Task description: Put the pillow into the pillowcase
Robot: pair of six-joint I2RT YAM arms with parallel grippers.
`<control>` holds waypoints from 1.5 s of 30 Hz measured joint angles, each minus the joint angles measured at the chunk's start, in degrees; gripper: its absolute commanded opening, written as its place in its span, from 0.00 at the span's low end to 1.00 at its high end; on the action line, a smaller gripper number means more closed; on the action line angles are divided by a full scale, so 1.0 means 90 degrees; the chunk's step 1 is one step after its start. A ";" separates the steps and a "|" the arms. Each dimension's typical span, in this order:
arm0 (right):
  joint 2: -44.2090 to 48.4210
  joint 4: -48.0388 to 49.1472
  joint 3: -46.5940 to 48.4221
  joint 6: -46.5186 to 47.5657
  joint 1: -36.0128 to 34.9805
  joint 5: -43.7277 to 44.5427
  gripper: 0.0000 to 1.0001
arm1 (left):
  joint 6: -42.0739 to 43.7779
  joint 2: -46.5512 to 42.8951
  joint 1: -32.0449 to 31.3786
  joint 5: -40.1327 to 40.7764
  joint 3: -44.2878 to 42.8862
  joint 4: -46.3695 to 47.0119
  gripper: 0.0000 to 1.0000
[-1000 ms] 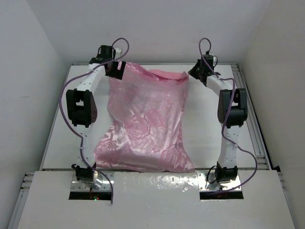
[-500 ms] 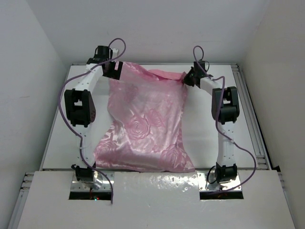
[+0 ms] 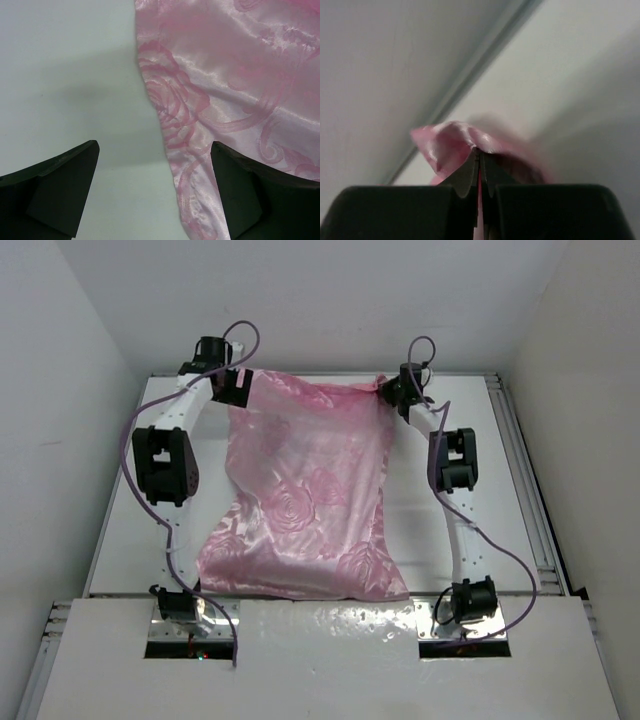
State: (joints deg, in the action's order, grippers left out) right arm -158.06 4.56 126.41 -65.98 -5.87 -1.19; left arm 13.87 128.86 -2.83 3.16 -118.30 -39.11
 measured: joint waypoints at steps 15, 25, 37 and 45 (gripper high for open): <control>0.0525 -0.0194 -0.0313 0.0882 0.0882 0.0731 0.62 | 0.0044 -0.0046 0.0097 -0.0289 0.0158 -0.0112 1.00; 0.4796 -0.0359 -0.5231 0.1887 0.0578 -0.1681 0.96 | -0.0214 -0.0036 0.0549 -0.2118 0.0561 -0.0359 1.00; 0.3971 -0.0024 -0.5773 0.1112 0.0102 -0.2849 0.09 | -0.0527 0.0877 0.0755 -0.3286 0.0391 -0.0277 0.19; 0.2856 -0.0908 -0.3456 0.1001 0.0265 -0.2662 0.01 | -0.1042 0.1435 0.0600 -0.3553 -0.0143 0.0107 0.00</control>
State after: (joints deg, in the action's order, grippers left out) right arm -132.35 -3.62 95.31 -56.97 -3.49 -25.15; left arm 4.49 141.78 2.57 -28.82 -119.59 -38.15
